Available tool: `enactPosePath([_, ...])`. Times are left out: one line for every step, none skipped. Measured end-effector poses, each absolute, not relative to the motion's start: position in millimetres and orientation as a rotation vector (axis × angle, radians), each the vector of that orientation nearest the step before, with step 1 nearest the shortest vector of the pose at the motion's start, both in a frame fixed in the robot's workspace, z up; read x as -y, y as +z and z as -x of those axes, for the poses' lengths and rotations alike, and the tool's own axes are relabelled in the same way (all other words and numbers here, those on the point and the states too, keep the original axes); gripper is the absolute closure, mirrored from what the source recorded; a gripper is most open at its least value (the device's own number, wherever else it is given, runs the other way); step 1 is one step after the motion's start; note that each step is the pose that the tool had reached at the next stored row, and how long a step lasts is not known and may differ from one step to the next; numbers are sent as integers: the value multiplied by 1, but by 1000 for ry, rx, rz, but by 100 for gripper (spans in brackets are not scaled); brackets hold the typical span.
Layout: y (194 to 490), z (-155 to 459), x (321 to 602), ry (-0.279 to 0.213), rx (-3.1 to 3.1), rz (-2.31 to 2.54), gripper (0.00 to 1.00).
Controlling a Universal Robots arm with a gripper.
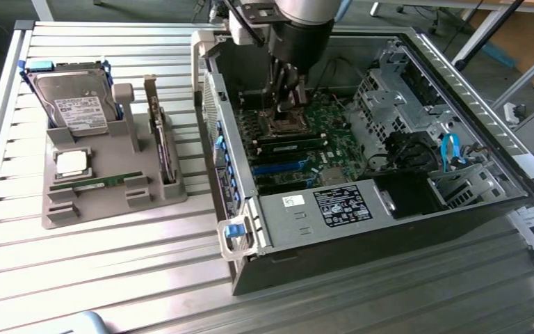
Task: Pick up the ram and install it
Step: 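Press down the ram until it locks into place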
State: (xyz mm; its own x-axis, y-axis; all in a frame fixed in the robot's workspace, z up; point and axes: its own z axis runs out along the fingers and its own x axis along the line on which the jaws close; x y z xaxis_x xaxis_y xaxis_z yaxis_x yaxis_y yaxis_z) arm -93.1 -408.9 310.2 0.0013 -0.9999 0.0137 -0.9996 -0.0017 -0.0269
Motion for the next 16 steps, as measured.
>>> enactPosePath([314, 93, 409, -45, -2213, 2216, 89])
enactPosePath([317, 93, 409, -45, -2213, 2216, 89])
enactPosePath([320, 93, 409, -45, -2213, 2216, 89])
enactPosePath([322, 93, 409, -45, -2213, 2216, 89])
enactPosePath([323, 93, 409, -45, -2213, 2216, 89])
enactPosePath([325, 92, 410, -45, -2213, 2216, 89])
enactPosePath([326, 90, 410, -45, -2213, 2216, 89])
enactPosePath([326, 88, 411, -45, -2213, 2217, 89])
enactPosePath([326, 85, 411, -45, -2213, 2217, 89])
enactPosePath([326, 82, 411, -44, -2214, 2217, 89])
enactPosePath([326, 79, 411, -43, -2214, 2217, 89])
enactPosePath([326, 75, 411, -42, -2215, 2218, 89])
enactPosePath([326, 72, 412, -41, -2215, 2219, 89])
enactPosePath([326, 68, 412, -39, -2216, 2219, 89])
enactPosePath([326, 65, 412, -37, -2217, 2220, 89])
enactPosePath([326, 60, 412, -35, -2218, 2221, 89])
